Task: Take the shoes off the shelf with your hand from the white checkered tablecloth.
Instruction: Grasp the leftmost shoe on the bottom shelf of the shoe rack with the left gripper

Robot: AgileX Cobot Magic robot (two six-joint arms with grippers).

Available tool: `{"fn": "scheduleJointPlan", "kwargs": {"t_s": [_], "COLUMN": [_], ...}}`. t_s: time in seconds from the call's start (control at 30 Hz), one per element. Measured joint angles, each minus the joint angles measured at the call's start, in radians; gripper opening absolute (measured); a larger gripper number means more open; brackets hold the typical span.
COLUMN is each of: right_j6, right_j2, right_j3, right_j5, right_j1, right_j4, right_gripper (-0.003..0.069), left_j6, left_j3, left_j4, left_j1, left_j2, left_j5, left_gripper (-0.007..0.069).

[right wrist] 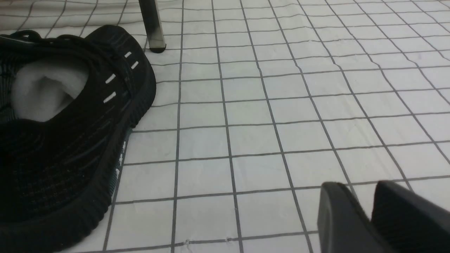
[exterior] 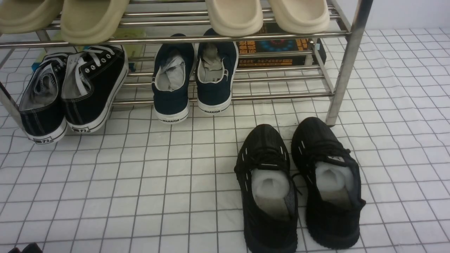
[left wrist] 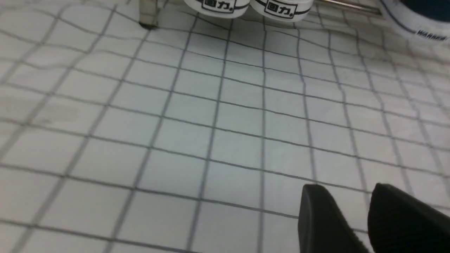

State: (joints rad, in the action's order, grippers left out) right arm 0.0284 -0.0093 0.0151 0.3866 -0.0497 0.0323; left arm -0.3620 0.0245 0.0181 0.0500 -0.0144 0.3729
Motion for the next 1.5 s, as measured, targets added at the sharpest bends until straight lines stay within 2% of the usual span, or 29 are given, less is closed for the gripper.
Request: {"fn": "scheduleJointPlan", "kwargs": {"t_s": [0.1,0.2,0.3,0.47,0.57,0.63,0.7,0.77,0.8,0.87,0.9,0.93,1.0,1.1,1.13,1.2,1.23,1.27,1.3,1.33,1.4,1.43,1.47,1.5], "right_j6": [0.000,0.000,0.000,0.000,0.000,0.000,0.000,0.000,0.000,0.000,0.000,0.000,0.000,0.000,0.000,0.000,0.000,0.000,0.000,0.000,0.000,0.000,0.000,0.000], "right_j2": [0.000,0.000,0.000,0.000,0.000,0.000,0.000,0.000,0.000,0.000,0.000,0.000,0.000,0.000,0.000,0.000,0.000,0.000,0.000,0.000,0.000,0.000,0.000,0.000], "right_j3": [0.000,0.000,0.000,0.000,0.000,0.000,0.000,0.000,0.000,0.000,0.000,0.000,0.000,0.000,0.000,0.000,0.000,0.000,0.000,0.000,0.000,0.000,0.000,0.000], "right_j5": [0.000,0.000,0.000,0.000,0.000,0.000,0.000,0.000,0.000,0.000,0.000,0.000,0.000,0.000,0.000,0.000,0.000,0.000,0.000,0.000,0.000,0.000,0.000,0.000], "right_j1": [0.000,0.000,0.000,0.000,0.000,0.000,0.000,0.000,0.000,0.000,0.000,0.000,0.000,0.000,0.000,0.000,0.000,0.000,0.000,0.000,0.000,0.000,0.000,0.000], "right_j4": [0.000,0.000,0.000,0.000,0.000,0.001,0.001,0.001,0.001,0.001,0.001,0.001,0.001,0.001,0.001,0.001,0.001,0.001,0.001,0.001,0.001,0.001,0.001,0.001], "right_gripper": [0.0175,0.0179,0.0181,0.0190,0.0194,0.0198,0.0200,0.0203,0.0204,0.0206,0.0208,0.0211,0.0213,0.0218,0.0218,0.0222,0.0223,0.0224,0.0224,0.0226,0.0229,0.0231,0.0231,0.0233], "left_j6": [-0.175,-0.300,-0.371,-0.393,-0.403,-0.367,-0.276,-0.161,-0.151,-0.055,-0.033,-0.010,0.020,0.068,0.070,0.068,0.064,0.057,0.057,0.073,0.111,0.180,0.203,0.293], "left_j3": [0.002,0.003,0.004,0.005,-0.019,-0.123,-0.228,-0.368,-0.394,-0.517,-0.558,-0.599,-0.638,-0.690,-0.695,-0.774,-0.780,-0.844,-0.844,-0.906,-0.941,-0.975,-0.979,-1.005], "left_j4": [-0.207,-0.326,-0.370,-0.387,-0.409,-0.398,-0.358,-0.294,-0.289,-0.248,-0.237,-0.226,-0.205,-0.118,-0.108,0.031,0.040,0.103,0.103,0.128,0.123,0.088,0.081,-0.001], "left_j1": [0.000,0.000,0.000,0.000,0.000,0.000,0.000,0.000,0.000,0.000,0.000,0.000,0.000,0.000,0.000,-0.012,-0.014,-0.054,-0.060,-0.121,-0.178,-0.254,-0.266,-0.357], "left_j2": [0.000,0.000,0.000,0.000,0.000,0.003,0.040,0.133,0.145,0.313,0.376,0.488,0.644,0.824,0.834,0.948,0.964,1.026,1.034,1.089,1.122,1.154,1.162,1.188], "left_j5": [-0.009,-0.024,-0.058,-0.189,-0.266,-0.298,-0.293,-0.199,-0.184,0.060,0.158,0.331,0.540,0.681,0.681,0.716,0.718,0.729,0.730,0.735,0.737,0.735,0.735,0.724], "left_gripper": [0.0240,0.0240,0.0240,0.0233,0.0200,0.0136,0.0080,0.0024,0.0017,0.0001,0.0001,0.0001,0.0001,0.0001,0.0001,0.0006,0.0008,0.0013,0.0013,0.0015,0.0015,0.0015,0.0015,0.0017]}}
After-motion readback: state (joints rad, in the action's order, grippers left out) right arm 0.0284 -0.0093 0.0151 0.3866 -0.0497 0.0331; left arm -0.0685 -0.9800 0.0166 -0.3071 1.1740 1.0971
